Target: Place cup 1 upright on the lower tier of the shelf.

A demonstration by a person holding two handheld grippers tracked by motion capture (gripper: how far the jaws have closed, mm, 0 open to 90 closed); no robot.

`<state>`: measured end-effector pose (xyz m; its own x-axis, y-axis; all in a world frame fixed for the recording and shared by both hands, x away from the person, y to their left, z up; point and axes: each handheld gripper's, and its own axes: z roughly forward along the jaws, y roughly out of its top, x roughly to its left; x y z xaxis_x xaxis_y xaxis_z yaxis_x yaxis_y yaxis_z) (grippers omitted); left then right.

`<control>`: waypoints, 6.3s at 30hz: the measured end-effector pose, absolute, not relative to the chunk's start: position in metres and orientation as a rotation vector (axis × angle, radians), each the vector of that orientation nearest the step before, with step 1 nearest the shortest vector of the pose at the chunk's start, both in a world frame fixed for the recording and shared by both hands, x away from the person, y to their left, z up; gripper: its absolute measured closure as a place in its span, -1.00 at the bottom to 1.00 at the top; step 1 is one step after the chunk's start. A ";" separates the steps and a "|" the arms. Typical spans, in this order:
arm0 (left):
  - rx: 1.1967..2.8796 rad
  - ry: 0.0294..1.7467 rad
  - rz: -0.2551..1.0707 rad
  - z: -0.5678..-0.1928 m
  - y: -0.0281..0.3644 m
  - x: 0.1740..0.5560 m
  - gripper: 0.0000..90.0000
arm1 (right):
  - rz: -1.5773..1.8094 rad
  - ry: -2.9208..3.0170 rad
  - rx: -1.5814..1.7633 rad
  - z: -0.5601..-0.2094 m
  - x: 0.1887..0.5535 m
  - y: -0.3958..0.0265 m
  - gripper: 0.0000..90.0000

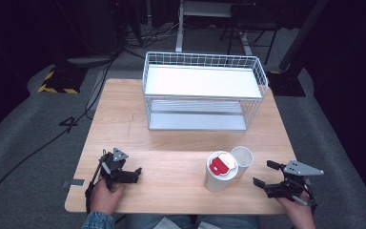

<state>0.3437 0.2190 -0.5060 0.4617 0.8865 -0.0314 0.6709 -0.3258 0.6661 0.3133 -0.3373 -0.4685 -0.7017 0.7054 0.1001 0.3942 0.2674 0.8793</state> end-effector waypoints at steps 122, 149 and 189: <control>2.096 1.293 0.458 -0.506 0.219 0.339 -0.98 | 1.299 2.283 0.883 -0.416 0.406 -0.253 -0.49; 2.104 1.282 0.453 -0.506 0.219 0.342 -0.98 | 1.266 2.297 0.883 -0.413 0.462 -0.203 -0.49; 2.104 1.282 0.454 -0.506 0.219 0.342 -0.98 | 1.270 2.188 0.953 -0.454 0.513 -0.176 -0.49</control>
